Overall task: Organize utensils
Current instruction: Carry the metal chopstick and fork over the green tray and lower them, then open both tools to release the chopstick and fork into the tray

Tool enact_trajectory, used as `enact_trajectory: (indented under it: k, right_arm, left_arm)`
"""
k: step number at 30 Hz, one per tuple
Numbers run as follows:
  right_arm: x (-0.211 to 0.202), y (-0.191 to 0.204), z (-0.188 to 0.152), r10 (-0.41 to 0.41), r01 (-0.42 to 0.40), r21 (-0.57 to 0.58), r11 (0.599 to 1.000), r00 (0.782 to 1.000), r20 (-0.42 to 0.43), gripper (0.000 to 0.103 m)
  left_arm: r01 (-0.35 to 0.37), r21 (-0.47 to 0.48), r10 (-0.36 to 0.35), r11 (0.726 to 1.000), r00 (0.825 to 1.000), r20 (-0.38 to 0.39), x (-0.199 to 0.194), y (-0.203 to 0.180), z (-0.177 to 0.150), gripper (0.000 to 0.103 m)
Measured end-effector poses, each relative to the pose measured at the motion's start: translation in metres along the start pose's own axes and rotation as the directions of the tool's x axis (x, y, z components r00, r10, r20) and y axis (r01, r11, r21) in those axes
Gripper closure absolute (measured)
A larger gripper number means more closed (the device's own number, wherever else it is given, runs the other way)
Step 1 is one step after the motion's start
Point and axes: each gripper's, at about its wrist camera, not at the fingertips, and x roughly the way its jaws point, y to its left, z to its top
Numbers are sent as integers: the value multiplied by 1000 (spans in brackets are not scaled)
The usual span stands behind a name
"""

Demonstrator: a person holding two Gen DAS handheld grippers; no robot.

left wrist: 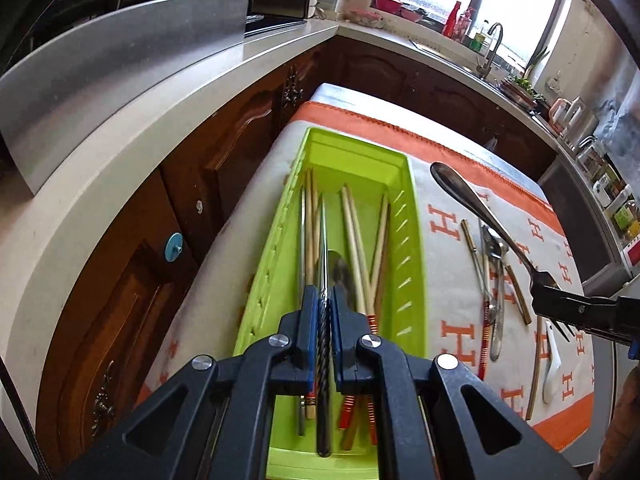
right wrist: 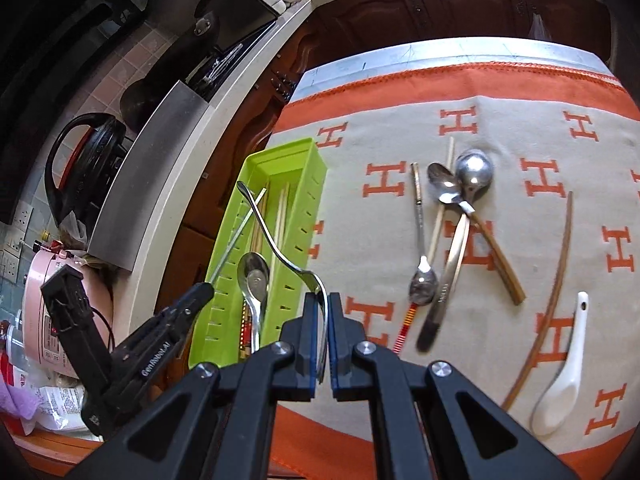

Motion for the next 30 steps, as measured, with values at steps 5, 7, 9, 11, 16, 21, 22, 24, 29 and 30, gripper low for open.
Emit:
enact_trajectory:
  k: [5, 7, 9, 11, 16, 21, 22, 24, 29, 30]
  right_arm:
    - [31, 20, 4, -18, 22, 59, 998, 997, -71, 99]
    - [42, 26, 5, -26, 34, 88, 996, 996, -86, 99]
    - [52, 31, 6, -38, 50, 118, 992, 995, -97, 99]
    - [62, 35, 7, -56, 72, 144, 987, 992, -112, 99]
    - [73, 54, 5, -96, 112, 113, 987, 986, -136, 92]
    - [82, 70, -5, -85, 98, 51, 994, 973, -215, 91]
    - [83, 72, -8, -91, 101, 32, 994, 969, -229, 91]
    - [85, 74, -13, -86, 93, 12, 996, 960, -267, 90]
    - [81, 79, -25, -59, 48, -41, 998, 947, -316, 88]
    - [78, 79, -26, -53, 40, -48, 998, 947, -316, 86]
  left_arm:
    - [41, -51, -42, 998, 999, -24, 5, 20, -9, 82]
    - [64, -64, -65, 996, 998, -13, 1, 25, -10, 74]
    - [76, -73, -76, 994, 997, 6, -5, 27, -7, 72]
    - [84, -75, -82, 994, 996, 33, -13, 29, -4, 72]
    - [50, -89, -43, 995, 996, 83, -26, 38, 8, 67]
    - [41, -120, -29, 992, 995, 99, -30, 47, 13, 63]
    - [40, -122, -28, 992, 995, 98, -30, 48, 13, 63]
    - [31, -122, -19, 992, 995, 95, -30, 48, 13, 63]
    - [29, -118, -19, 993, 996, 83, -29, 44, 12, 63]
    - [24, -114, -15, 993, 996, 83, -30, 42, 11, 63]
